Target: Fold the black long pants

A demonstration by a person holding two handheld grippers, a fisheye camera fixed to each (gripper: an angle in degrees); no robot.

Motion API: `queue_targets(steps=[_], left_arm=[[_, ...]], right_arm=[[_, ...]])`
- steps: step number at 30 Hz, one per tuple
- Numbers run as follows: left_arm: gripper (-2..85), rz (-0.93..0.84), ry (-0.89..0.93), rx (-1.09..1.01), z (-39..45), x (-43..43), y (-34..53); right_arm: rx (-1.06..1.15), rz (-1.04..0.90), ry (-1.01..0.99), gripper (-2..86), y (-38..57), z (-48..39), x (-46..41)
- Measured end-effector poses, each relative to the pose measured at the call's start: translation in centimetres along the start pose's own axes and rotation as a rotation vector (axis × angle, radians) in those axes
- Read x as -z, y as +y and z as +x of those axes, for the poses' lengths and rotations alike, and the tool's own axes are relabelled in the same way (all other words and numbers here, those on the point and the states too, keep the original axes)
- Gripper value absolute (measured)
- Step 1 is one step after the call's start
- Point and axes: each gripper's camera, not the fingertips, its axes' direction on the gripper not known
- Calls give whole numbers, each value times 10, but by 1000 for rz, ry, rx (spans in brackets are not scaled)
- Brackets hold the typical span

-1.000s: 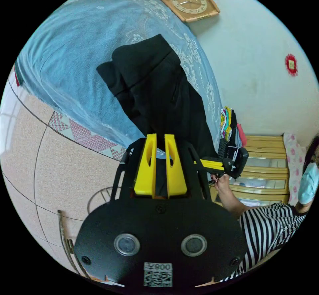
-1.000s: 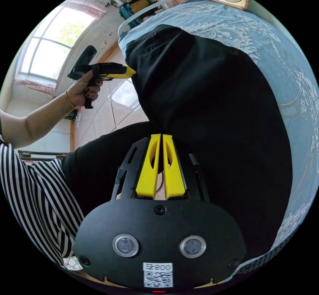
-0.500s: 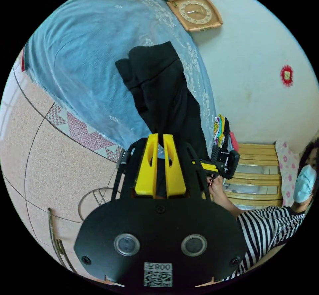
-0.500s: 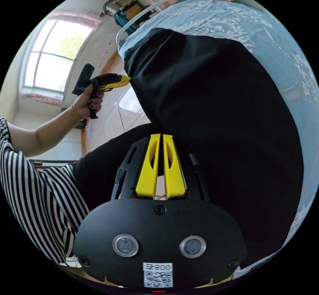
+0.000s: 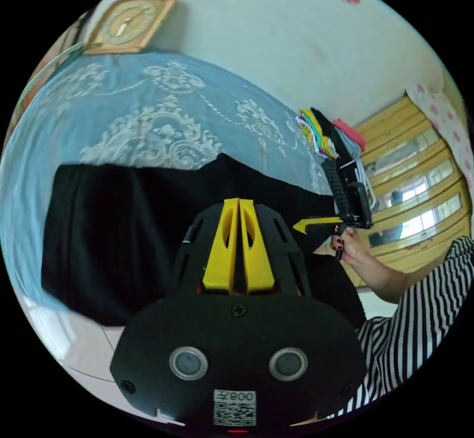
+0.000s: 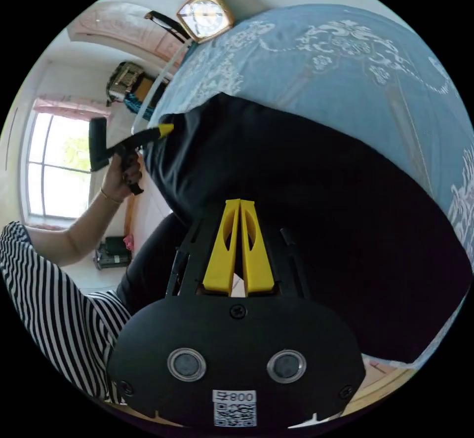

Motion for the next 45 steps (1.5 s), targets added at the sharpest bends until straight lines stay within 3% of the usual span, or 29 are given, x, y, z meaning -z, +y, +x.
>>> queue_targets(steps=[4, 6, 10, 16, 22, 27, 33, 39, 45], left_arm=[[2, -164, -172, -15, 16, -63, -42], [2, -113, -15, 107, 12, -72, -48], [5, -110, -28, 135, 41, -84, -57], [28, -134, 149, -138, 153, -128, -97], [79, -313, 314, -470, 310, -241, -165], [102, -420, 315, -696, 447, -339, -222], [110, -521, 260, -822, 549, -419, -264], [75, -594, 151, -902, 604, -465, -275], [19, -643, 214, -878, 624, -470, -289]], right_arm=[[-76, 82, -120, 1, 41, 35, 26], [-93, 98, -149, 1, 54, 46, 37], [-148, 168, -179, 3, 100, 72, 75], [-417, 457, -96, 22, 221, 136, 161], [-684, 720, -64, 70, 337, 194, 225], [-726, 766, -66, 82, 373, 212, 246], [-748, 826, -110, 73, 403, 222, 259], [-734, 866, -181, 51, 419, 228, 266], [-731, 860, -228, 34, 429, 227, 271]])
